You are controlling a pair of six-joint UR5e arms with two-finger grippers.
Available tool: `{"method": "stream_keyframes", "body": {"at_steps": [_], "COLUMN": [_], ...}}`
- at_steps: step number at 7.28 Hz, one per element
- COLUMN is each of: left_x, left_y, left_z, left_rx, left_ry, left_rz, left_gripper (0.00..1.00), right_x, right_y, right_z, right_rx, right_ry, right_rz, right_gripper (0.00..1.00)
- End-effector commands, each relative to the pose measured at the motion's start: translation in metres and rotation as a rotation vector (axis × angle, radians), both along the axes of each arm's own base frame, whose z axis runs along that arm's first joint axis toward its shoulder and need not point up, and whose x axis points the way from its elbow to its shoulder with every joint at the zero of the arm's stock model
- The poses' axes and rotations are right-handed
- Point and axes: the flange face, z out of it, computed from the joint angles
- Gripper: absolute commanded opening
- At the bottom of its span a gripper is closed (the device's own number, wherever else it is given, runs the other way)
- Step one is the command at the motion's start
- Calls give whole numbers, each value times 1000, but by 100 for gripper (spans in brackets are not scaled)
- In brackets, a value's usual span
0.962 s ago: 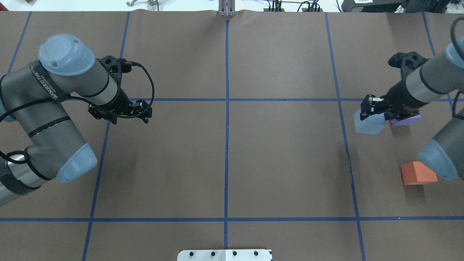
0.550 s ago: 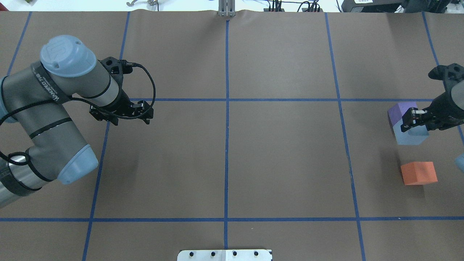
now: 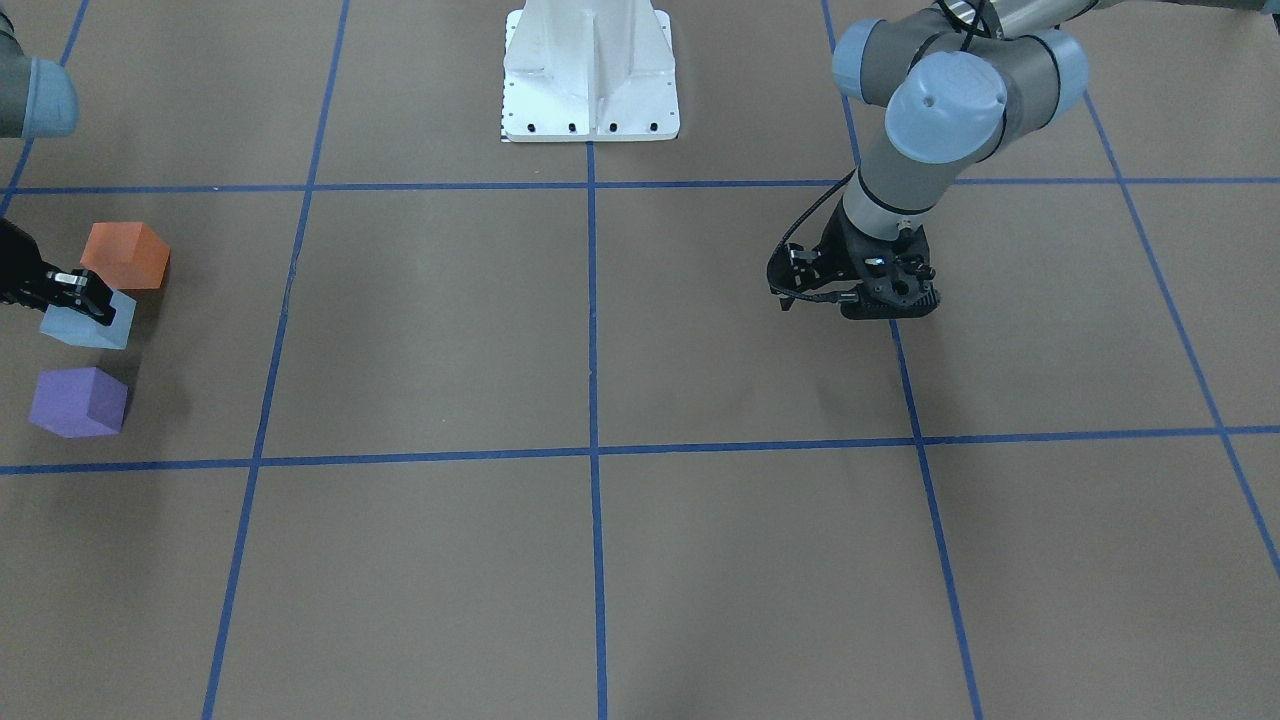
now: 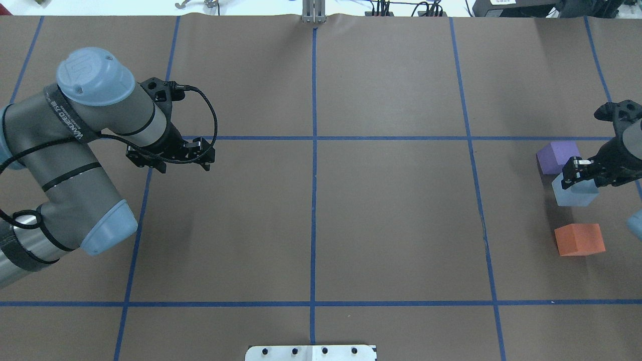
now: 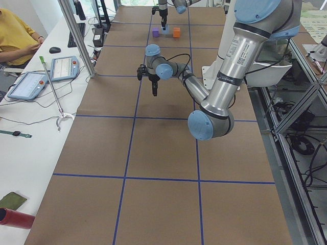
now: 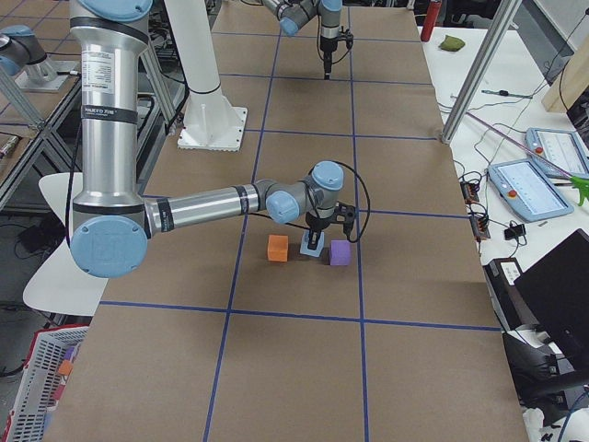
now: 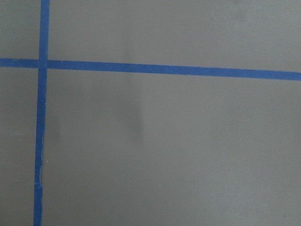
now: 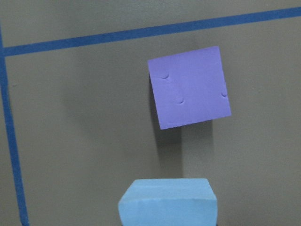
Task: Place blue block between orange and purple blocks
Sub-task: 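Lower the light blue cube between the purple and orange cubes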
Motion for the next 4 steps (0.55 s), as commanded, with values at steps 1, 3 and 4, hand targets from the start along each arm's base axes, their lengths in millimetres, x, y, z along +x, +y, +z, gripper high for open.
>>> {"method": "stream_keyframes", "body": {"at_steps": [1,3,4], "left_x": [1,1,1], "left_y": [0,0,0], "left_z": [-4,-8,-8], "left_rx": [-12,-9,-10], "left_ry": [6,11,10], "left_rz": [-14,-16,-16], "left_gripper": [100,100,100], "right_x": [-3,-3,-3], "right_y": [-4,-1,0], "right_z": [34,31,31], "right_rx": [25,44,44], "right_ry": [-17,-64,-66], "right_rz": [0,-5,-7], "right_gripper": [0,0,0]}}
